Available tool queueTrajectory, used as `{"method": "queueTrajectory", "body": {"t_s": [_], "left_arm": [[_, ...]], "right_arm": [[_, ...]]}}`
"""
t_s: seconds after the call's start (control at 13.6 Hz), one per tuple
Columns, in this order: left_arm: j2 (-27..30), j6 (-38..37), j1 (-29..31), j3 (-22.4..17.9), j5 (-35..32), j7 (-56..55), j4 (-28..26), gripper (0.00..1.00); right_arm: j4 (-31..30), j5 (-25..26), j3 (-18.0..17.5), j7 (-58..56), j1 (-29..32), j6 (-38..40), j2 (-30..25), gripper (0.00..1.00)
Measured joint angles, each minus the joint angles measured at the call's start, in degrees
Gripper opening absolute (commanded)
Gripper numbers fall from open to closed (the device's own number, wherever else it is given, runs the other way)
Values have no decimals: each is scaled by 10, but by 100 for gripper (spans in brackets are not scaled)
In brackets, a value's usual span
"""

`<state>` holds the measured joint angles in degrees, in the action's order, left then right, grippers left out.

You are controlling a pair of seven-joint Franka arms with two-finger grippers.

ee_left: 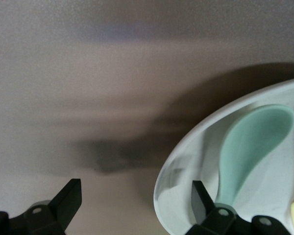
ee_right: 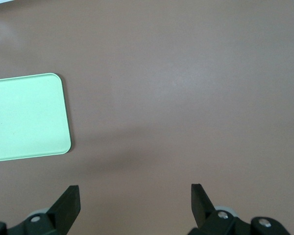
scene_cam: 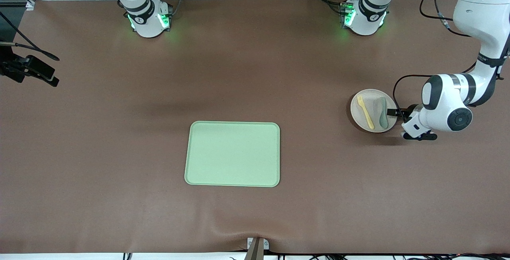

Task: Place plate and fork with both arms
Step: 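Close the left gripper on the plate rim and drag it toward the tray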

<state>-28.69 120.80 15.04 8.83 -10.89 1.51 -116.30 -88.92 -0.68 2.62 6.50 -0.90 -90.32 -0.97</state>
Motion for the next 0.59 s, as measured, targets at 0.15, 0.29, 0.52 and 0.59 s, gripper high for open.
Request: {"method": "queueTrajectory", "body": {"t_s": [0.15,0.29,0.52,0.59], "left_arm": [[0,0,0,0,0,0,0,0],[0,0,-1,2,0,0,0,0],[0,0,-5,8,0,0,0,0],[0,0,-6,10,0,0,0,0]], "right_arm": [[0,0,1,0,0,0,1,100],[0,0,2,0,0,0,1,100],[0,0,2,0,0,0,1,100],[0,-1,2,0,0,0,1,100]]}}
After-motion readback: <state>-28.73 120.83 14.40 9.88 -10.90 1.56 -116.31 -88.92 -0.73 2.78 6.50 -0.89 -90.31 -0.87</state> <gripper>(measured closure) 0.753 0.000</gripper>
